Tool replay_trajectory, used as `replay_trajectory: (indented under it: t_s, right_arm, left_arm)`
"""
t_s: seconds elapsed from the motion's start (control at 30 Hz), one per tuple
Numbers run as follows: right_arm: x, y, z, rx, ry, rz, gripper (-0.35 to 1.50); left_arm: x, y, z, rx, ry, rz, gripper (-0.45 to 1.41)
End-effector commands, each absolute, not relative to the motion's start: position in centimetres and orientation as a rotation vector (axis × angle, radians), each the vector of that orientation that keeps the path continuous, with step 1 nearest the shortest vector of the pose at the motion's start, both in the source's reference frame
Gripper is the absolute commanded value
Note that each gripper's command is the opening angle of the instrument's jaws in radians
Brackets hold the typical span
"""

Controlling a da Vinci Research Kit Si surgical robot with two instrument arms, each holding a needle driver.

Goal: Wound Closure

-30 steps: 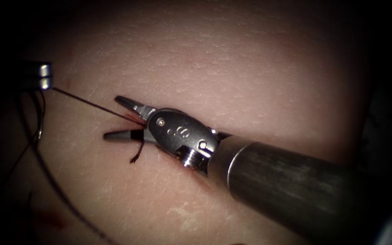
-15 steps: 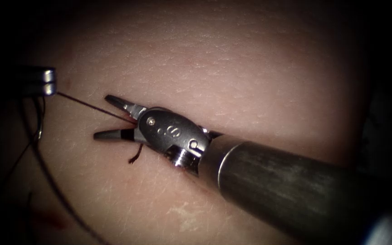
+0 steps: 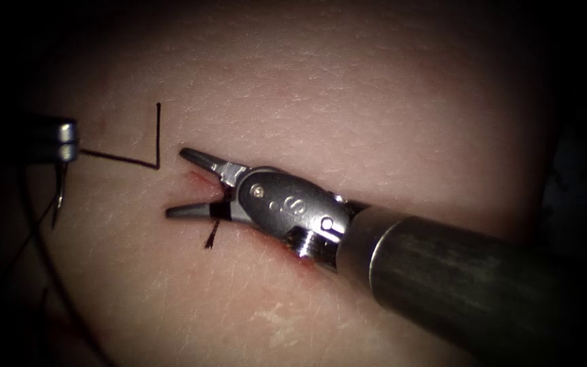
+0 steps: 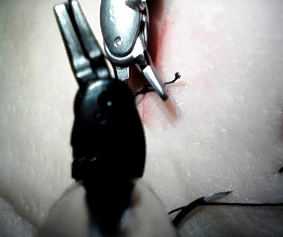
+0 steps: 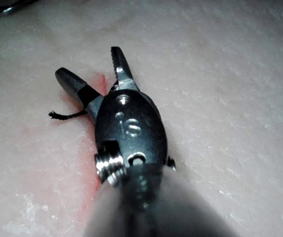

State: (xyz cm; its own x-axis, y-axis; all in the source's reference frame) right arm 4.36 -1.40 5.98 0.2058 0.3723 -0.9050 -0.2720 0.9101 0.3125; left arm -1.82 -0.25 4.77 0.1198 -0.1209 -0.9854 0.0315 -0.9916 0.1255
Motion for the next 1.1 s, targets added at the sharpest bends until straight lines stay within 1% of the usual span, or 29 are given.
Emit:
replay_trajectory:
  t_s: [0.03,0.07,0.1,0.17,0.37,0.4,0.43,0.47,0.5,0.53,0.57,0.6,0.63,0.67,0.7,0.77,0.8,0.87,0.9,0.93,0.97,1.0,1.03,1.07,1.1]
  right_arm:
    - [4.29,-1.4,6.0,0.089,1.278,0.460,1.43]
    - [3.97,-1.3,5.9,0.076,1.277,0.458,1.45]
    - [3.97,-1.3,5.9,0.076,1.277,0.458,1.45]
    - [3.68,-1.3,5.9,0.042,1.258,0.457,1.45]
    - [2.61,-0.8,5.7,-0.051,1.195,0.448,1.43]
    - [2.27,-0.6,5.6,-0.062,1.169,0.448,1.43]
    - [2.13,-0.6,5.6,-0.068,1.164,0.453,1.43]
    - [2.13,-0.6,5.6,-0.068,1.164,0.453,1.43]
    - [1.85,-0.5,5.5,-0.085,1.166,0.474,1.43]
    - [1.85,-0.5,5.5,-0.085,1.166,0.474,1.43]
    - [1.65,-0.4,5.5,-0.095,1.170,0.490,1.41]
    - [1.65,-0.4,5.5,-0.095,1.170,0.490,1.41]
    - [1.54,-0.4,5.5,-0.103,1.170,0.501,1.40]
    - [1.43,-0.3,5.5,-0.107,1.162,0.511,1.38]
    - [1.43,-0.3,5.5,-0.107,1.162,0.511,1.38]
    - [1.35,-0.2,5.4,-0.106,1.147,0.511,1.36]
    - [1.35,-0.2,5.4,-0.106,1.147,0.511,1.36]
    - [1.35,-0.2,5.3,-0.127,1.128,0.494,1.33]
    - [1.38,-0.2,5.3,-0.141,1.114,0.486,1.31]
    - [1.38,-0.2,5.3,-0.141,1.114,0.486,1.31]
    - [1.43,-0.2,5.2,-0.141,1.123,0.475,1.31]
    - [1.46,-0.2,5.2,-0.135,1.136,0.472,1.31]
    - [1.49,-0.2,5.2,-0.134,1.145,0.466,1.31]
    - [1.49,-0.2,5.2,-0.134,1.145,0.466,1.31]
    - [1.53,-0.2,5.1,-0.135,1.151,0.460,1.31]
  left_arm:
    - [-1.87,-0.3,4.9,2.264,-0.088,-2.010,-0.45]
    - [-1.98,-0.3,4.9,2.254,-0.104,-2.020,-0.45]
    - [-1.98,-0.3,4.9,2.254,-0.104,-2.020,-0.45]
    - [-2.18,-0.4,4.9,2.220,-0.156,-2.058,-0.45]
    - [-3.00,-0.6,5.1,2.105,-0.311,-2.148,-0.45]
    - [-3.28,-0.6,5.2,2.064,-0.352,-2.158,-0.45]
    - [-3.39,-0.6,5.3,2.053,-0.357,-2.167,-0.45]
    - [-3.39,-0.6,5.3,2.053,-0.357,-2.167,-0.45]
    - [-3.63,-0.6,5.4,2.038,-0.377,-2.184,-0.45]
    - [-3.63,-0.6,5.4,2.038,-0.377,-2.184,-0.45]
    - [-3.84,-0.6,5.5,2.012,-0.385,-2.203,-0.45]
    - [-3.84,-0.6,5.5,2.012,-0.385,-2.203,-0.45]
    - [-3.93,-0.6,5.5,1.996,-0.382,-2.211,-0.45]
    - [-4.13,-0.6,5.6,1.951,-0.374,-2.228,-0.45]
    - [-4.13,-0.6,5.6,1.951,-0.374,-2.228,-0.45]
    - [-4.39,-0.6,5.8,1.882,-0.390,-2.240,-0.45]
    - [-4.39,-0.6,5.8,1.882,-0.390,-2.240,-0.45]
    - [-4.59,-0.5,6.0,1.826,-0.405,-2.249,-0.45]
    - [-4.78,-0.5,6.2,1.770,-0.402,-2.254,-0.11]
    - [-4.78,-0.5,6.2,1.770,-0.402,-2.254,-0.11]
    - [-4.94,-0.5,6.3,1.717,-0.407,-2.249,0.39]
    - [-5.05,-0.5,6.5,1.693,-0.400,-2.255,0.56]
    - [-5.12,-0.5,6.6,1.678,-0.399,-2.259,0.84]
    - [-5.12,-0.5,6.6,1.678,-0.399,-2.259,0.84]
    - [-5.17,-0.5,6.7,1.669,-0.404,-2.260,0.91]
